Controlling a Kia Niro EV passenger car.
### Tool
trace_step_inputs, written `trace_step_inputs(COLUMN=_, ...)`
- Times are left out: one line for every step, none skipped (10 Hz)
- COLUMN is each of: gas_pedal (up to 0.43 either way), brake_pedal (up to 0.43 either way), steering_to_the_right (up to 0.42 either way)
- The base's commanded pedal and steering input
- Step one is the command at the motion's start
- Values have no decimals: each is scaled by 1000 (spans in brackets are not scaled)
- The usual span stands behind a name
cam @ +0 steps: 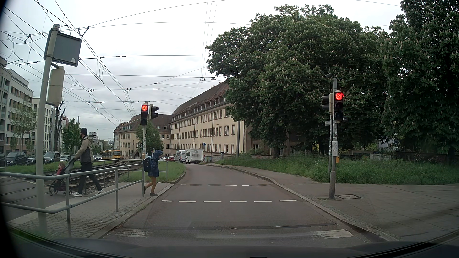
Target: Follow the waypoints while adhering to traffic rules and regulations
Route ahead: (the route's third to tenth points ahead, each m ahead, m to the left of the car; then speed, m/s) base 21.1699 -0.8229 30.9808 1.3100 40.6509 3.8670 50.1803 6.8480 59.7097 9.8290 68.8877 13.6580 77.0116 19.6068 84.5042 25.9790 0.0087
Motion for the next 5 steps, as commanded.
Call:
trace_step_inputs(gas_pedal=0, brake_pedal=305, steering_to_the_right=-32)
trace_step_inputs(gas_pedal=0, brake_pedal=305, steering_to_the_right=-32)
trace_step_inputs(gas_pedal=0, brake_pedal=311, steering_to_the_right=-32)
trace_step_inputs(gas_pedal=0, brake_pedal=305, steering_to_the_right=-33)
trace_step_inputs(gas_pedal=0, brake_pedal=311, steering_to_the_right=-33)
